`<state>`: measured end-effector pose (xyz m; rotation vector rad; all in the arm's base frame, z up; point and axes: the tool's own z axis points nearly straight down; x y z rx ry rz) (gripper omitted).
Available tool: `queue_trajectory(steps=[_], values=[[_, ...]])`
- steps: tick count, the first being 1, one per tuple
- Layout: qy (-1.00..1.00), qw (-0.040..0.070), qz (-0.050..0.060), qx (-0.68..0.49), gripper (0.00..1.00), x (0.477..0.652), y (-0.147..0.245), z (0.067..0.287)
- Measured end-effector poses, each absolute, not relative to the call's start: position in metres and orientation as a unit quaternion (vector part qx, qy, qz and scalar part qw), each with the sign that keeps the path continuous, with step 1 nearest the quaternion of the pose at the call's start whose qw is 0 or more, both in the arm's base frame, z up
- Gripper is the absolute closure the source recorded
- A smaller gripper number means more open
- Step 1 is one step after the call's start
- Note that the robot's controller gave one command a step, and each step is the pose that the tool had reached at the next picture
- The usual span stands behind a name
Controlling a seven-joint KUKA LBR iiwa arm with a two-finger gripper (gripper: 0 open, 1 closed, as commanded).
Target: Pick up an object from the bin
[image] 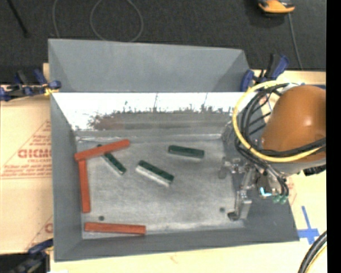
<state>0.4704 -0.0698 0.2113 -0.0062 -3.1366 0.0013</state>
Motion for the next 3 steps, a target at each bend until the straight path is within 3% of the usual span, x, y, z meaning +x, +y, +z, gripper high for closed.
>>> queue_trajectory(steps=[1,2,3], values=[[-1.000,-0.001,0.002,0.017,0.00,0.532,-0.165,0.066],[-1.000,-0.006,-0.002,0.028,0.00,0.629,-0.065,0.104],[-0.998,-0.004,0.000,0.061,0.00,0.646,-0.025,0.105]])
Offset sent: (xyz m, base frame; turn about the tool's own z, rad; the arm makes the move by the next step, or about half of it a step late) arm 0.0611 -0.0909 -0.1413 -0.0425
